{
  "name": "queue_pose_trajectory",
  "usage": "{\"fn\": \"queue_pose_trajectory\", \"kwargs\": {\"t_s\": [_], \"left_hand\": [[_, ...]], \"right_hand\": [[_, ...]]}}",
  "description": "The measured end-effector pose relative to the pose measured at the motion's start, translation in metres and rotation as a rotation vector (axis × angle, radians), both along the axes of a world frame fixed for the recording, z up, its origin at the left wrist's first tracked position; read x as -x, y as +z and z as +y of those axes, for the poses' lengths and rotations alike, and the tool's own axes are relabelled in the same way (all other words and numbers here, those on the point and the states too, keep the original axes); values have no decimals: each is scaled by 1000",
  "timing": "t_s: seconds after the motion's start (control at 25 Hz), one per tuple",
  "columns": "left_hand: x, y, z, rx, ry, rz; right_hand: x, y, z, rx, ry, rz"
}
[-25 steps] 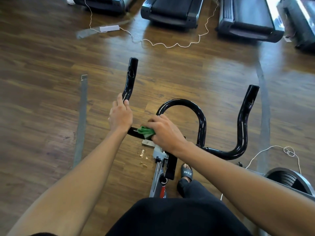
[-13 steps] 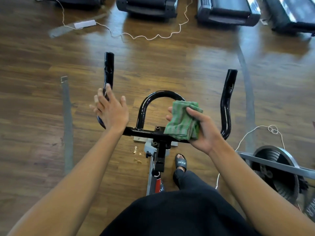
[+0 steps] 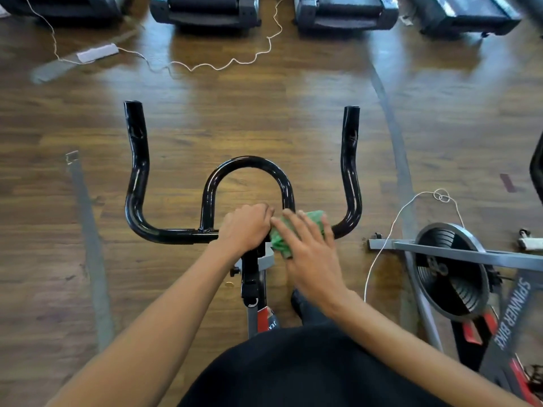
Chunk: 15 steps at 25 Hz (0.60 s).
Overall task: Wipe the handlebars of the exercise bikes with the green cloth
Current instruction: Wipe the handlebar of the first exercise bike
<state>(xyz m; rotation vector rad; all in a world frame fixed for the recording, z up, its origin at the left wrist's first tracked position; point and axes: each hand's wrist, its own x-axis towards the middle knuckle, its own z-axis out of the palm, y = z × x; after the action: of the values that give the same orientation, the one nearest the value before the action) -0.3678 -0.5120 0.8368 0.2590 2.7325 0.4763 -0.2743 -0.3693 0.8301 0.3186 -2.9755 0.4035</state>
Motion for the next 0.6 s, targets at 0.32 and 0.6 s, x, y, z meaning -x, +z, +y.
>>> {"fn": "queue_pose_trajectory", "kwargs": {"t_s": [0.32,0.6], "left_hand": [[2,-6,-2,71,-60,-41],[10,-4,1,-43,43,-125]], "right_hand": [[6,-10,105,-58,-43,32],[-1,-11,103,124,-109,-26]]}}
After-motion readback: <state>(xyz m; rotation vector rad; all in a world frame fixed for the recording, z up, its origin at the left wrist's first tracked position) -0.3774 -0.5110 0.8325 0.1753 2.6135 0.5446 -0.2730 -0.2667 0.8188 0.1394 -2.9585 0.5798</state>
